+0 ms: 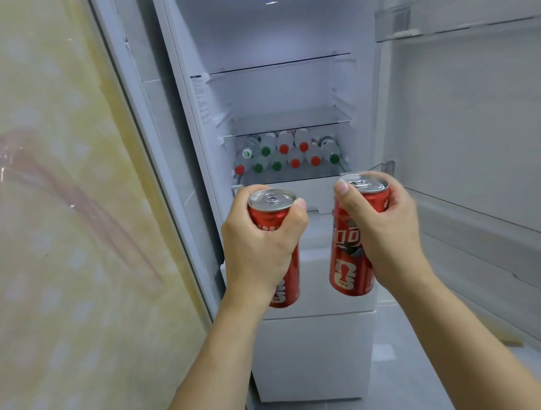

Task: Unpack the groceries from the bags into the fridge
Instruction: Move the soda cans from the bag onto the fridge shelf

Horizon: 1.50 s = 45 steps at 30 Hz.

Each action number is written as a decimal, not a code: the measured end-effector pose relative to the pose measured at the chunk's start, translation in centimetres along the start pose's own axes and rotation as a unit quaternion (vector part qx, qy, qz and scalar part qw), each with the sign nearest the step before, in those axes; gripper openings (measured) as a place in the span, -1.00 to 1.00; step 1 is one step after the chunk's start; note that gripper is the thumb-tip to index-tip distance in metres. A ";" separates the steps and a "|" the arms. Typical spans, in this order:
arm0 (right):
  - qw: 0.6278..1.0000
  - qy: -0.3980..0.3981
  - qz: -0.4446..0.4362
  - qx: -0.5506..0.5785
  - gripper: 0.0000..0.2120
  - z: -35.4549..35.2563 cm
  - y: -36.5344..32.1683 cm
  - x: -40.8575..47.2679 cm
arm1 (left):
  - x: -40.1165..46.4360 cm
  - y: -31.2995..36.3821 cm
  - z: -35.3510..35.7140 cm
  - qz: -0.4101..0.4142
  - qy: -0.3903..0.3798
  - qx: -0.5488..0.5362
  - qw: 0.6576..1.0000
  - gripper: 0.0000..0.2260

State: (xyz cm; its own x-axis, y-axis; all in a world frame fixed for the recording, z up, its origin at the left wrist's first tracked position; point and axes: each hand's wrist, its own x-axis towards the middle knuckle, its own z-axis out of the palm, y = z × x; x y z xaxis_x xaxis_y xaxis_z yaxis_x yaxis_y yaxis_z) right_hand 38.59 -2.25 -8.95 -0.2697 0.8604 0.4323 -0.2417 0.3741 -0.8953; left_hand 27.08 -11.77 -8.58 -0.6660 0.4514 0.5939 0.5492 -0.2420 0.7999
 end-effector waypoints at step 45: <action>0.991 -0.130 0.002 -0.019 -0.50 20.6 14.6 45.5 | 43.3 -20.9 14.6 -0.023 0.026 0.027 0.999 -0.61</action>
State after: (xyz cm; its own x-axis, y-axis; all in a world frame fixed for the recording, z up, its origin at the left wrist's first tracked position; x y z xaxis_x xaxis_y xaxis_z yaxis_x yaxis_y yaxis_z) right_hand 3.63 35.27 -0.13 -0.5033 0.7451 0.4377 -0.2061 0.3884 -0.8981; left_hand -5.86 25.34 -0.84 -0.7158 0.4157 0.5610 0.5427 -0.1744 0.8216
